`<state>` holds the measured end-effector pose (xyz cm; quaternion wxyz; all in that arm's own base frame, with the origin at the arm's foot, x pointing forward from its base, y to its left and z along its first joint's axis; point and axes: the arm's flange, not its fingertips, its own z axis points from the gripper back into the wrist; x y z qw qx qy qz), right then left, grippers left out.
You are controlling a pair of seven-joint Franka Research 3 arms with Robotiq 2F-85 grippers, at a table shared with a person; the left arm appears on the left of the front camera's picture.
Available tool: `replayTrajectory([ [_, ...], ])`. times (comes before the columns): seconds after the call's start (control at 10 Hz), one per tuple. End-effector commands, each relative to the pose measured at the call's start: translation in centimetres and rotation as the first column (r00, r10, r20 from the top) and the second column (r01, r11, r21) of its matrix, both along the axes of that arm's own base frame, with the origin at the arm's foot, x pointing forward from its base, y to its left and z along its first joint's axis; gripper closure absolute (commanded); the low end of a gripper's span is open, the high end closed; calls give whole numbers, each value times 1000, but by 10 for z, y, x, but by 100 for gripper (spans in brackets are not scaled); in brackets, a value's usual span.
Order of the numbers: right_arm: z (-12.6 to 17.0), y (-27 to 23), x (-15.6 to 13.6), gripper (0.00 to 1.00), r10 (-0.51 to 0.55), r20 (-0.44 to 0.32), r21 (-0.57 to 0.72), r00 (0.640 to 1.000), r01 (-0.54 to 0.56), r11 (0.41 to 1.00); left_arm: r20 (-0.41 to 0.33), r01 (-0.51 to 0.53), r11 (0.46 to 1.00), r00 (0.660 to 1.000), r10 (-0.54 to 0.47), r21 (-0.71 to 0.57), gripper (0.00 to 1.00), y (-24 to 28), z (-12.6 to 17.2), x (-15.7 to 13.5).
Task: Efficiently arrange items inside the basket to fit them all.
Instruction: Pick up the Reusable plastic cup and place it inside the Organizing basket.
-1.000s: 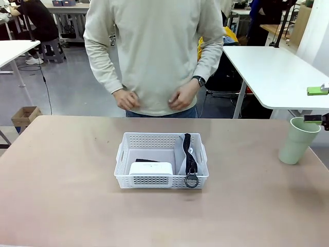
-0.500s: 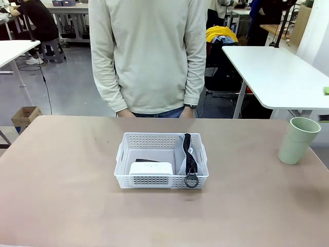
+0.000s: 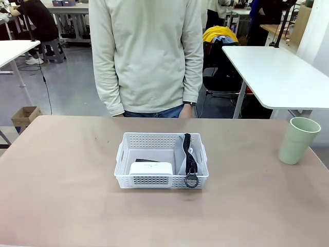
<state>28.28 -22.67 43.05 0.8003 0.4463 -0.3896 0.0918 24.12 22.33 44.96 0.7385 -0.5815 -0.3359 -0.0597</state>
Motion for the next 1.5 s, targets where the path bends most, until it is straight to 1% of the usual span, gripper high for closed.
replayTrajectory([
  [0.0, -45, 2, 14, 0, -143, 111, -88, 984, 153, 984, 33, 1, 1000, 999, -1, -10, 0, -1, 0, 0],
  [0.1, -52, -1, 21, 0, -311, -20, -57, 950, 310, 949, 33, 1, 1000, 999, -1, -10, 0, -1, 0, 0],
  [0.2, -20, -4, 3, 0, -41, 59, -59, 997, 45, 997, 33, 1, 1000, 999, -1, -10, 0, -1, 0, 0],
  [0.6, -20, -4, 3, 0, -41, 59, -59, 997, 45, 997, 33, 1, 1000, 999, -1, -10, 0, -1, 0, 0],
  [0.7, -25, 2, 8, 0, -54, 69, -60, 996, 58, 997, 33, 1, 1000, 999, -1, -10, 0, -1, 0, 0],
  [0.8, -44, -4, 14, 0, -41, 160, -135, 986, 63, 989, 33, 1, 1000, 999, -1, -10, 0, -1, 0, 0],
  [0.9, -62, -4, 9, 0, 75, 231, -204, 970, -28, 979, 33, 1, 1000, 999, -1, -10, 0, -1, 0, 0],
  [1.0, -75, -4, 0, 0, 142, 263, -265, 954, -70, 962, 33, 1, 1000, 999, -1, -10, 0, -1, 0, 0],
  [1.1, -87, -5, -5, 0, 152, 266, -318, 952, -62, 946, 33, 1, 1000, 999, -1, -10, 0, -1, 0, 0],
  [1.2, -95, -3, -4, 0, 110, 264, -327, 958, -18, 945, 33, 1, 1000, 999, -1, -10, 0, -1, 0, 0],
  [1.4, -127, 19, 6, 0, 185, 278, -452, 943, -41, 891, 33, 1, 1000, 999, -1, -10, 0, -1, 0, 0],
])
